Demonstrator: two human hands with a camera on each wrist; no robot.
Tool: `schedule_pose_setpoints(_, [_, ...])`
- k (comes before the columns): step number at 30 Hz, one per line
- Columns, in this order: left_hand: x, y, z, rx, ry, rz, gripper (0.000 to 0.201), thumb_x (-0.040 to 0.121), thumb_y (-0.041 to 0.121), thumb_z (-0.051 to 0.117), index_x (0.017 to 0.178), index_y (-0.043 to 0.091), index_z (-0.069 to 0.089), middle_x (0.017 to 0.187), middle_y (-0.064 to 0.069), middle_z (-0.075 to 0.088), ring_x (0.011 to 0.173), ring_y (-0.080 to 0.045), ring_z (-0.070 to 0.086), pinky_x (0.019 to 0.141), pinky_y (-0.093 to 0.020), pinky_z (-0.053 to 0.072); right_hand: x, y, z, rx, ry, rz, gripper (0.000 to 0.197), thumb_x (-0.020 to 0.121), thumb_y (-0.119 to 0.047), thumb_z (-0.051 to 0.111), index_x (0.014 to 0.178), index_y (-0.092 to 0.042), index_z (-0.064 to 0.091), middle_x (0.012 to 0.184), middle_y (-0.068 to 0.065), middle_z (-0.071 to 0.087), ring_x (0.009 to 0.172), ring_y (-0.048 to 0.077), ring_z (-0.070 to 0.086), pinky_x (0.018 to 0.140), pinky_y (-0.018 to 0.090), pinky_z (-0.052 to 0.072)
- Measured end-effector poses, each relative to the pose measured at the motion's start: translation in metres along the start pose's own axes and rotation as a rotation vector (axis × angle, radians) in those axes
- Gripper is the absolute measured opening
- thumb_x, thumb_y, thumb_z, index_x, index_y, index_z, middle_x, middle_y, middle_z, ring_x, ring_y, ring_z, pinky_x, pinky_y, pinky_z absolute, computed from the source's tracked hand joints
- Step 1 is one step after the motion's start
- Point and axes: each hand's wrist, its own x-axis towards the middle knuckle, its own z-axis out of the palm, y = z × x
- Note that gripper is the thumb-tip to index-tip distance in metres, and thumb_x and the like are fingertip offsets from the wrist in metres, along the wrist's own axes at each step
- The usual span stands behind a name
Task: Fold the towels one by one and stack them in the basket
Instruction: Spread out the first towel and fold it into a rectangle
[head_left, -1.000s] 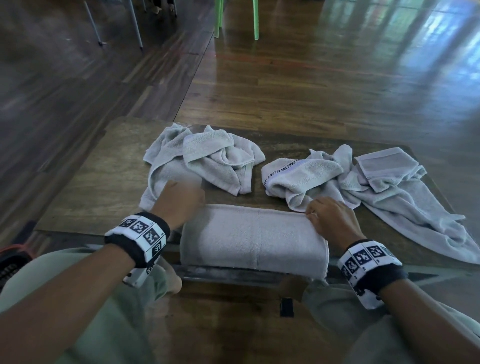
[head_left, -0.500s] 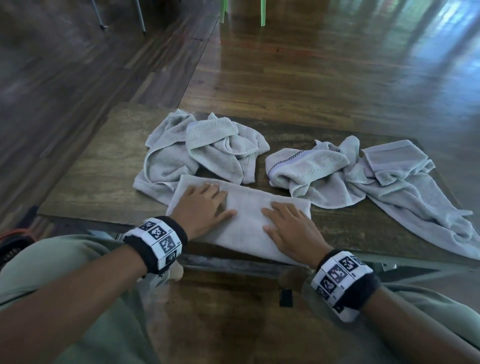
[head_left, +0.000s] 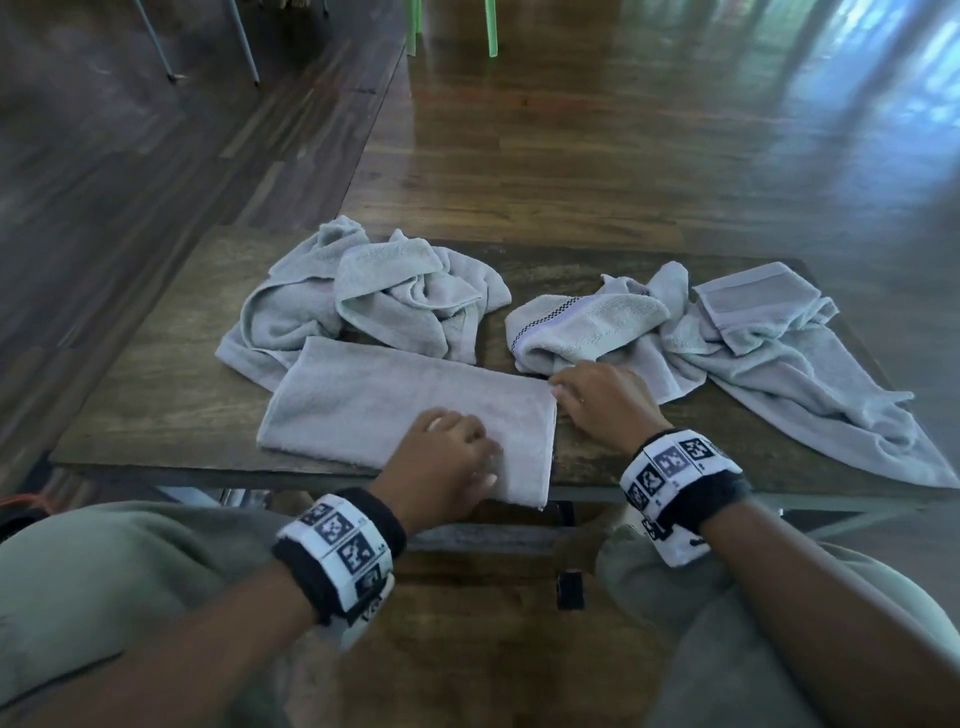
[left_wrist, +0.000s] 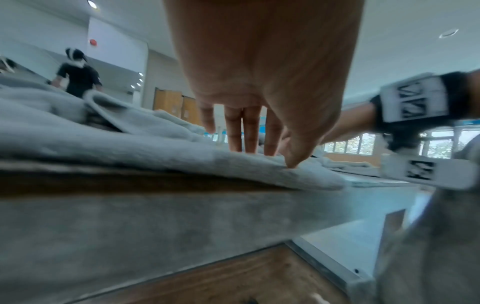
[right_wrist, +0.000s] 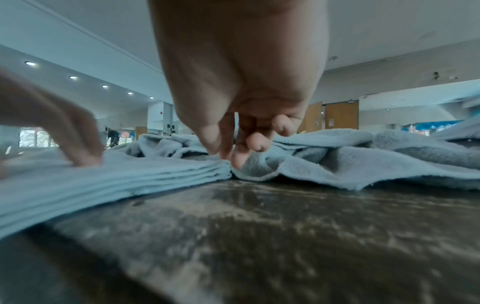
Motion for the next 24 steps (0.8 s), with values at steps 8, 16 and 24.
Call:
schedule_pose_setpoints(8, [0.004, 0.043, 0.029, 0.022, 0.096, 0.025, 0.049, 0.062, 0.054, 0.073, 0.097, 0.022, 0.058, 0.096, 0.001, 0.06, 0.086, -0.02, 0.056, 0.078, -0.035, 0.045, 0.013, 0.006, -0.002, 0.016, -0.105, 0.001, 0.026, 0.093, -0.04, 0.045, 0.093, -0.029, 0.069, 0.09, -0.003, 0.067, 0.086, 0.021, 0.062, 0.073, 0.034, 0.048])
schedule_pose_setpoints(16, [-0.009, 0.051, 0.033, 0.022, 0.29, 0.095, 0.02, 0.074, 0.037, 0.062, 0.088, 0.022, 0.062, 0.084, 0.004, 0.063, 0.08, -0.017, 0.058, 0.081, -0.033, 0.033, 0.009, 0.008, -0.003, 0.13, -0.133, 0.045, 0.016, 0.082, -0.04, 0.059, 0.088, -0.028, 0.068, 0.077, -0.015, 0.057, 0.081, 0.012, 0.059, 0.071, 0.028, 0.044])
schedule_pose_setpoints(24, [-0.014, 0.072, 0.013, -0.112, 0.401, -0.064, 0.015, 0.07, 0.032, 0.063, 0.08, 0.021, 0.058, 0.077, 0.007, 0.061, 0.074, -0.015, 0.055, 0.075, -0.029, 0.033, -0.004, 0.021, -0.026, 0.594, -0.196, 0.072, 0.008, 0.082, -0.013, 0.06, 0.076, -0.009, 0.057, 0.057, -0.003, 0.056, 0.049, 0.005, 0.05, 0.057, 0.023, 0.042])
